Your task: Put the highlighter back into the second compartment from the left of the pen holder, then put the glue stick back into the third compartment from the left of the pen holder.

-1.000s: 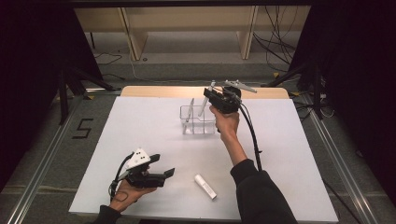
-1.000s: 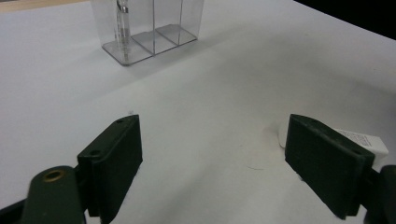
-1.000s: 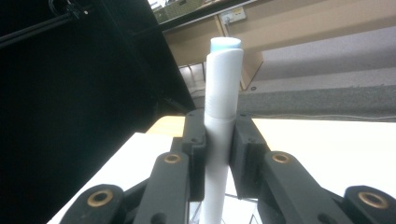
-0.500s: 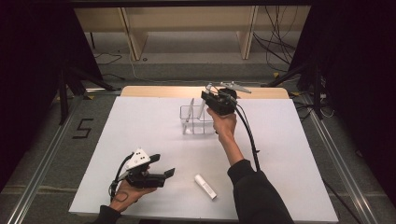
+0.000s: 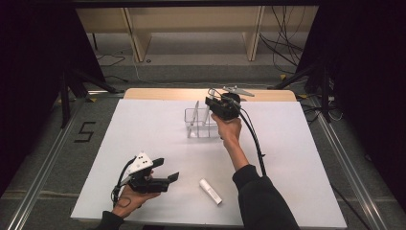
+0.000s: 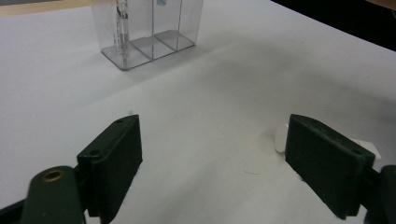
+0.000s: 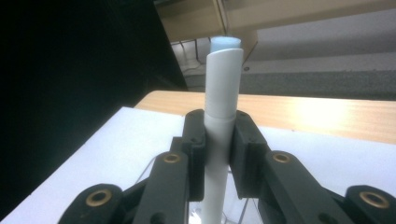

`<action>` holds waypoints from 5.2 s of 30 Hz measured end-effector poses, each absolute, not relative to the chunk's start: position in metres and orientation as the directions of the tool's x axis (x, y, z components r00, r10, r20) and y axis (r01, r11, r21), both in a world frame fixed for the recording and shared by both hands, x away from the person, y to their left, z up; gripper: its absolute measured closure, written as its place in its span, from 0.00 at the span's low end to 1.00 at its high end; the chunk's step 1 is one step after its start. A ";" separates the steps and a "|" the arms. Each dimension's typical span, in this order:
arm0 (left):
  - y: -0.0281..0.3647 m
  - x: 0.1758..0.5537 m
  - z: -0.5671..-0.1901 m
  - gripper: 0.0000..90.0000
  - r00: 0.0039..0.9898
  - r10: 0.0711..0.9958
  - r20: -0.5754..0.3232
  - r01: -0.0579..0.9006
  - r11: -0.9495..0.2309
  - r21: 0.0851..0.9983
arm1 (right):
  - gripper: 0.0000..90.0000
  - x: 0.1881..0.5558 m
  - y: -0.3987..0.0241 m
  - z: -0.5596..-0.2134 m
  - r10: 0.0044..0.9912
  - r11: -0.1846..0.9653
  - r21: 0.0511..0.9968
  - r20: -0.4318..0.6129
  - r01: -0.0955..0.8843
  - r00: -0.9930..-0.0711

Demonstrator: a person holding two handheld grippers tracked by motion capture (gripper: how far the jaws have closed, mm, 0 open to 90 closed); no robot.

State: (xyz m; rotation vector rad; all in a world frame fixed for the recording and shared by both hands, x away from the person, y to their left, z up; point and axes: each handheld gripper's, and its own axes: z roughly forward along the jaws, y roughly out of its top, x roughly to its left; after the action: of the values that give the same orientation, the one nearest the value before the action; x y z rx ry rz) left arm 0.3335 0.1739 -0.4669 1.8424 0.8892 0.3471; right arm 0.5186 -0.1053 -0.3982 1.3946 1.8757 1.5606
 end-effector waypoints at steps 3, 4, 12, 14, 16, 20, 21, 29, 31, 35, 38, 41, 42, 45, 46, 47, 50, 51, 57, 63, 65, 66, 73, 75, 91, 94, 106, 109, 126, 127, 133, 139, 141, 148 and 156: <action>0.174 0.334 -0.467 0.20 0.686 0.711 -0.157 0.419 -0.209 0.884 | 0.87 0.519 -0.105 -0.400 0.827 -0.071 0.879 0.316 0.471 -0.464; 0.174 0.334 -0.467 0.20 0.686 0.710 -0.157 0.420 -0.210 0.883 | 0.87 0.519 -0.105 -0.400 0.827 -0.073 0.876 0.320 0.476 -0.463; 0.175 0.334 -0.467 0.20 0.686 0.711 -0.156 0.420 -0.212 0.882 | 0.60 0.519 -0.107 -0.399 0.832 -0.078 0.872 0.323 0.483 -0.451; 0.175 0.334 -0.467 0.20 0.685 0.711 -0.157 0.422 -0.211 0.882 | 0.50 0.518 -0.109 -0.397 0.837 -0.089 0.870 0.329 0.486 -0.436; 0.174 0.334 -0.467 0.20 0.684 0.712 -0.158 0.422 -0.210 0.882 | 0.46 0.517 -0.112 -0.395 0.839 -0.097 0.866 0.336 0.490 -0.428; 0.175 0.334 -0.468 0.20 0.684 0.712 -0.159 0.424 -0.210 0.881 | 0.41 0.512 -0.119 -0.394 0.840 -0.097 0.869 0.333 0.485 -0.428; 0.175 0.334 -0.468 0.20 0.682 0.713 -0.164 0.425 -0.204 0.882 | 0.40 0.510 -0.121 -0.393 0.840 -0.095 0.868 0.333 0.487 -0.429; 0.176 0.335 -0.468 0.20 0.676 0.717 -0.171 0.429 -0.194 0.883 | 0.35 0.485 -0.132 -0.392 0.833 -0.037 0.884 0.285 0.465 -0.474; 0.176 0.335 -0.468 0.20 0.676 0.717 -0.172 0.430 -0.194 0.882 | 0.35 0.479 -0.133 -0.391 0.831 -0.017 0.885 0.272 0.465 -0.486; 0.176 0.335 -0.467 0.20 0.673 0.717 -0.180 0.433 -0.185 0.882 | 0.34 0.468 -0.134 -0.391 0.824 0.011 0.886 0.255 0.464 -0.506; 0.177 0.335 -0.467 0.20 0.672 0.718 -0.181 0.435 -0.185 0.881 | 0.33 0.462 -0.133 -0.391 0.821 0.036 0.886 0.237 0.462 -0.519; 0.176 0.335 -0.467 0.20 0.671 0.718 -0.183 0.434 -0.182 0.882 | 0.33 0.455 -0.133 -0.390 0.816 0.052 0.887 0.227 0.458 -0.532; 0.176 0.335 -0.467 0.20 0.672 0.718 -0.182 0.434 -0.183 0.882 | 0.33 0.453 -0.133 -0.390 0.814 0.054 0.887 0.228 0.460 -0.535; 0.177 0.335 -0.467 0.20 0.671 0.719 -0.182 0.435 -0.183 0.882 | 0.32 0.446 -0.133 -0.389 0.803 0.064 0.886 0.228 0.460 -0.551; 0.177 0.335 -0.467 0.20 0.671 0.719 -0.182 0.435 -0.183 0.882 | 0.32 0.445 -0.133 -0.389 0.801 0.068 0.885 0.227 0.461 -0.554; 0.177 0.335 -0.467 0.20 0.671 0.719 -0.182 0.435 -0.182 0.882 | 0.32 0.442 -0.133 -0.389 0.800 0.074 0.884 0.223 0.461 -0.557; 0.176 0.335 -0.467 0.20 0.671 0.719 -0.181 0.435 -0.183 0.882 | 0.31 0.436 -0.132 -0.388 0.800 0.107 0.883 0.197 0.458 -0.567; 0.176 0.335 -0.467 0.20 0.671 0.719 -0.182 0.435 -0.183 0.882 | 0.31 0.433 -0.132 -0.388 0.797 0.113 0.883 0.194 0.456 -0.572; 0.177 0.335 -0.467 0.20 0.670 0.720 -0.182 0.435 -0.182 0.882 | 0.31 0.423 -0.130 -0.389 0.781 0.135 0.877 0.192 0.461 -0.594; 0.177 0.335 -0.467 0.20 0.669 0.721 -0.182 0.435 -0.181 0.882 | 0.30 0.413 -0.129 -0.392 0.774 0.163 0.876 0.172 0.454 -0.609; 0.177 0.335 -0.467 0.20 0.669 0.721 -0.182 0.435 -0.181 0.882 | 0.30 0.410 -0.129 -0.394 0.768 0.170 0.872 0.175 0.459 -0.616; 0.177 0.335 -0.467 0.20 0.668 0.721 -0.182 0.436 -0.181 0.882 | 0.30 0.409 -0.129 -0.395 0.764 0.172 0.871 0.177 0.460 -0.620; 0.177 0.335 -0.468 0.20 0.668 0.721 -0.183 0.437 -0.181 0.881 | 0.30 0.399 -0.130 -0.404 0.748 0.194 0.860 0.181 0.471 -0.638; 0.176 0.336 -0.468 0.20 0.666 0.722 -0.185 0.437 -0.178 0.881 | 0.30 0.395 -0.133 -0.406 0.745 0.196 0.858 0.185 0.476 -0.641; 0.177 0.337 -0.468 0.20 0.661 0.727 -0.186 0.439 -0.174 0.881 | 0.28 0.372 -0.133 -0.424 0.708 0.255 0.821 0.202 0.511 -0.677; 0.177 0.337 -0.468 0.20 0.662 0.726 -0.185 0.439 -0.175 0.881 | 0.28 0.370 -0.133 -0.426 0.709 0.264 0.813 0.200 0.518 -0.676; 0.178 0.336 -0.468 0.20 0.661 0.727 -0.189 0.439 -0.170 0.882 | 0.25 0.357 -0.120 -0.431 0.690 0.344 0.776 0.174 0.529 -0.702; 0.179 0.336 -0.468 0.20 0.660 0.727 -0.189 0.439 -0.169 0.883 | 0.24 0.356 -0.117 -0.433 0.683 0.363 0.763 0.171 0.534 -0.710; 0.178 0.334 -0.466 0.20 0.665 0.727 -0.173 0.426 -0.178 0.887 | 0.23 0.346 -0.105 -0.446 0.661 0.458 0.712 0.128 0.532 -0.740; 0.178 0.334 -0.466 0.20 0.665 0.726 -0.174 0.424 -0.175 0.889 | 0.23 0.346 -0.104 -0.448 0.656 0.467 0.708 0.123 0.529 -0.744; 0.179 0.335 -0.467 0.20 0.665 0.726 -0.173 0.425 -0.178 0.888 | 0.25 0.341 -0.098 -0.454 0.640 0.517 0.676 0.101 0.525 -0.761; 0.179 0.335 -0.467 0.20 0.664 0.727 -0.174 0.425 -0.176 0.888 | 0.29 0.336 -0.095 -0.460 0.643 0.560 0.629 0.081 0.540 -0.761; 0.179 0.335 -0.467 0.20 0.664 0.727 -0.174 0.425 -0.175 0.888 | 0.31 0.335 -0.094 -0.462 0.644 0.565 0.617 0.086 0.548 -0.761; 0.179 0.335 -0.467 0.20 0.667 0.725 -0.169 0.424 -0.183 0.887 | 0.39 0.330 -0.093 -0.464 0.653 0.580 0.596 0.068 0.556 -0.754; 0.178 0.335 -0.467 0.20 0.667 0.726 -0.168 0.424 -0.184 0.887 | 0.48 0.327 -0.091 -0.471 0.650 0.602 0.569 0.058 0.560 -0.758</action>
State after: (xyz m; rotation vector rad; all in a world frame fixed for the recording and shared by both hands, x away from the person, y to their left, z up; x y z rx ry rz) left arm 0.3346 0.1780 -0.4672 1.8166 0.9149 0.3540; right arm 0.3270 -0.0909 -0.4710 1.0166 2.6703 0.8674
